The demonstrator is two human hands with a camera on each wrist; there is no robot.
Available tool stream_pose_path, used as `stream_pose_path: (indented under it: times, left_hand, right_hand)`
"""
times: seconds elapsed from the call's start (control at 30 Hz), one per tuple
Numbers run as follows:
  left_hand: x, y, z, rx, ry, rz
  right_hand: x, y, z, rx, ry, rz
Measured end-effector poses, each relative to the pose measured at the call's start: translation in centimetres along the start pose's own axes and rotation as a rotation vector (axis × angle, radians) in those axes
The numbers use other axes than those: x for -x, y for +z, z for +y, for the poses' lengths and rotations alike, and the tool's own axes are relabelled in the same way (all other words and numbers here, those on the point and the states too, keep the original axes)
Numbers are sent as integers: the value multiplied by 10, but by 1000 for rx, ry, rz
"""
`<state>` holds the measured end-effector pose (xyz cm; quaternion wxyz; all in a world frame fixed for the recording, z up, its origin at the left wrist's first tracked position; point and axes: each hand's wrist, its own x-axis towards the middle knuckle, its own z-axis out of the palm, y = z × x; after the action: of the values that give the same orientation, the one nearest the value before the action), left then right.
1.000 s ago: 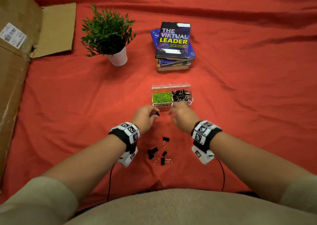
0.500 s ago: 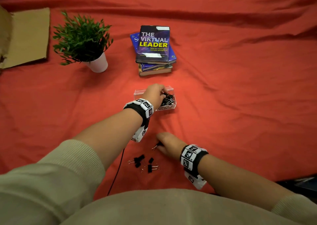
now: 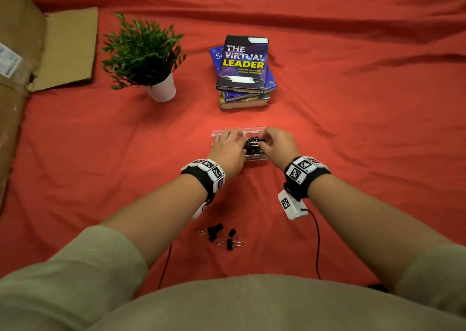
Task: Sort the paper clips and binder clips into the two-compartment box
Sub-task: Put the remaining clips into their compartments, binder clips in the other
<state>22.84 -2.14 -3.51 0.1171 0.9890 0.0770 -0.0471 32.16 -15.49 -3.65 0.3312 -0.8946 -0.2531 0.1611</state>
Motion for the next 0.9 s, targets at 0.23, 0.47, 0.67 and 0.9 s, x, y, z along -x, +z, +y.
stream_pose_path:
  times: [0.23,0.47,0.67,0.9]
  left_hand:
    - [81,5,-37,259,-54,-63]
    - [168,40,-43,233,-47,-358]
    - [186,56,-40,221,2,-357]
    - [188,61,-35,273,-108,-295]
  right_hand:
    - [-5,19,0,224,-27,-121]
    - [55,38,-23,255,-318,-193]
    - [138,81,-26,415,-539,-765]
    - [158,92,-12,507,-465,-719]
